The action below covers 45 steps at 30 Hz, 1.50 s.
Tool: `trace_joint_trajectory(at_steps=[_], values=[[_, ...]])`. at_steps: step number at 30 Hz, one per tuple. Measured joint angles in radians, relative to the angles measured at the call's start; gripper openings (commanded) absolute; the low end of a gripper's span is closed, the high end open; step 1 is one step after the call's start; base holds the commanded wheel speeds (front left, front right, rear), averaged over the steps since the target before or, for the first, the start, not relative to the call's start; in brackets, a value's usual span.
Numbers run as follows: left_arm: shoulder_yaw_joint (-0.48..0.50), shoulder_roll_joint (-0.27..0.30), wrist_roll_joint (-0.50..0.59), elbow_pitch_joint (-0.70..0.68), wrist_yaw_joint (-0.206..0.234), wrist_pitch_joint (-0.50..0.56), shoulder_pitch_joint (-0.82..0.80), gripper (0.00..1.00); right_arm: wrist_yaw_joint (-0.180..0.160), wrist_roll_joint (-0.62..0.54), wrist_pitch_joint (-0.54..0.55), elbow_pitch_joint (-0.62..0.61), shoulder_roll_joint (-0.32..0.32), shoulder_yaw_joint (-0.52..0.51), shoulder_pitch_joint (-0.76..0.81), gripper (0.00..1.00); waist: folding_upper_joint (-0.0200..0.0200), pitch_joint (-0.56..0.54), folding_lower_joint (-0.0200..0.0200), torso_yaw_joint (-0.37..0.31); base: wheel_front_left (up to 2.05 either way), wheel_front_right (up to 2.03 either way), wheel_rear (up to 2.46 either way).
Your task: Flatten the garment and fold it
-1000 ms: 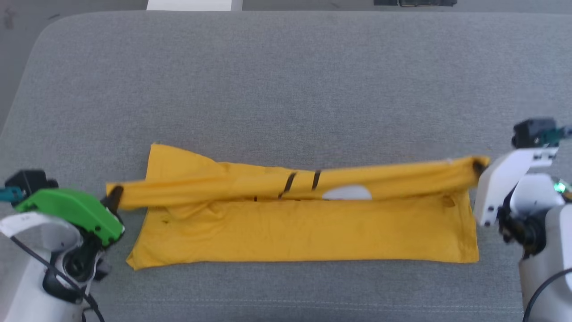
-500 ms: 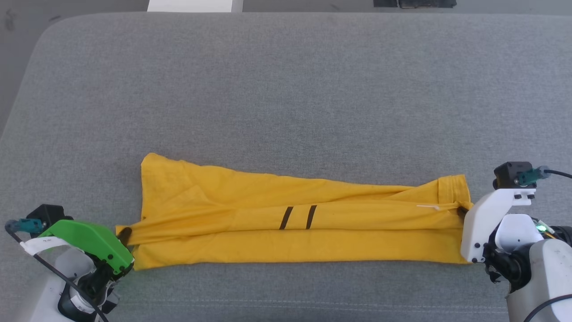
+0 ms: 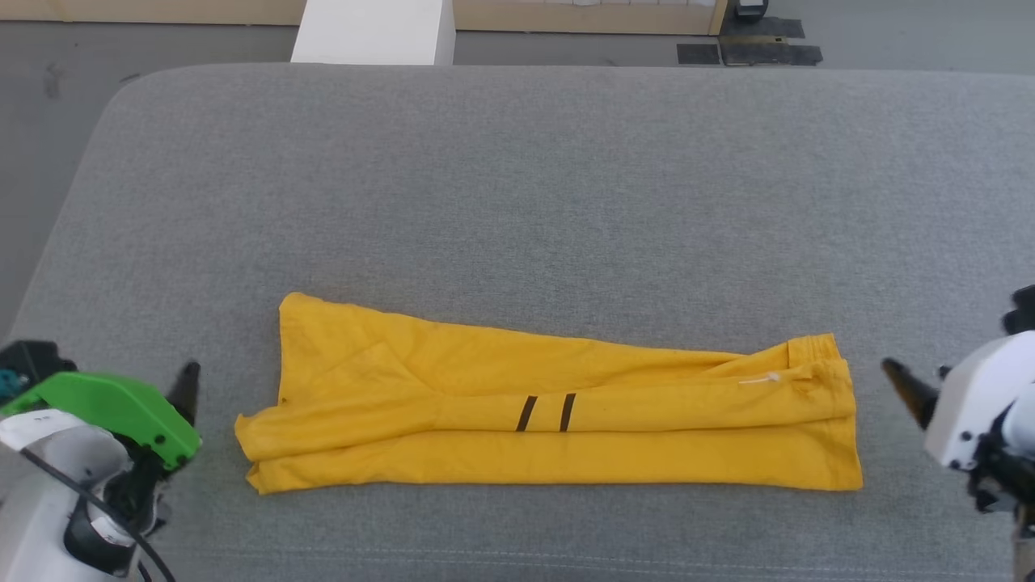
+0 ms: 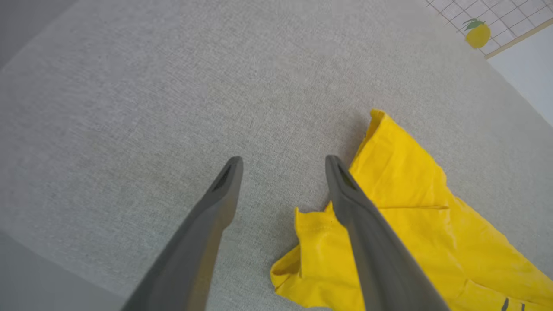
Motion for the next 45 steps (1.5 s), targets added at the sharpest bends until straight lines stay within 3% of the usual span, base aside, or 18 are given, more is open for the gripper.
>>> trace_joint_trajectory(at_steps=[3,8,10,12,17,21,28,29,30,31,38,45], values=[[0.023,0.015,0.058,-0.054,-0.022,-0.121,-0.004,1.0,0.0,0.014,0.027,-0.05,-0.012,-0.043,-0.001,1.0,0.0,0.008,0.0,0.005,0.0,0.0,0.0],[0.036,0.018,0.201,-0.102,-0.128,-0.442,-0.034,1.0,0.0,0.001,0.032,-0.034,-0.035,-0.026,-0.014,1.0,0.0,0.042,0.0,0.014,0.0,0.0,0.0],[0.039,0.012,0.259,-0.103,-0.161,-0.514,-0.038,1.0,0.0,0.003,0.029,-0.002,-0.035,-0.006,-0.02,1.0,0.0,0.057,0.0,0.019,0.0,0.0,0.0],[0.051,-0.003,0.331,-0.113,-0.193,-0.531,-0.042,1.0,0.0,0.004,0.026,0.032,-0.043,0.021,-0.022,1.0,0.0,0.073,0.0,0.027,0.0,0.0,0.0],[0.172,-0.117,0.565,-0.234,-0.302,-0.534,-0.053,1.0,0.0,0.014,0.004,0.112,-0.045,0.052,-0.027,1.0,0.0,0.115,0.0,0.05,0.0,0.0,0.0],[0.262,-0.209,0.636,-0.241,-0.361,-0.535,-0.028,1.0,0.0,0.026,0.0,0.138,-0.048,0.095,-0.034,1.0,0.0,0.138,0.0,0.066,0.0,0.0,0.0],[0.343,-0.297,0.704,-0.218,-0.416,-0.535,0.001,1.0,-0.008,0.064,0.0,0.164,-0.051,0.187,-0.064,1.0,-0.0001,0.14,0.0,0.067,0.0,0.0,0.0],[0.347,-0.302,0.712,-0.213,-0.421,-0.535,0.002,1.0,-0.008,0.066,0.001,0.169,-0.049,0.19,-0.067,0.76,0.0,0.138,0.0,0.066,0.0,0.0,0.0],[0.35,-0.307,0.72,-0.208,-0.424,-0.535,0.003,1.0,-0.008,0.066,0.002,0.174,-0.048,0.194,-0.069,0.28,0.0,0.135,0.0001,0.066,0.0,0.0,0.0],[0.351,-0.312,0.725,-0.205,-0.426,-0.535,0.003,1.0,-0.008,0.066,0.003,0.179,-0.048,0.196,-0.071,0.0,0.0,0.132,0.0,0.065,0.0,0.0,0.0],[0.35,-0.328,0.731,-0.177,-0.433,-0.535,0.008,1.0,0.0,0.037,0.0,0.204,-0.04,0.14,-0.077,0.0,0.0,0.112,0.0001,0.06,0.0,0.0,0.0],[0.319,-0.325,0.714,-0.166,-0.433,-0.535,0.012,1.0,0.0,-0.119,-0.016,0.238,-0.037,-0.141,-0.098,0.0,0.0,0.106,0.0001,0.06,0.0,0.0,0.0]])
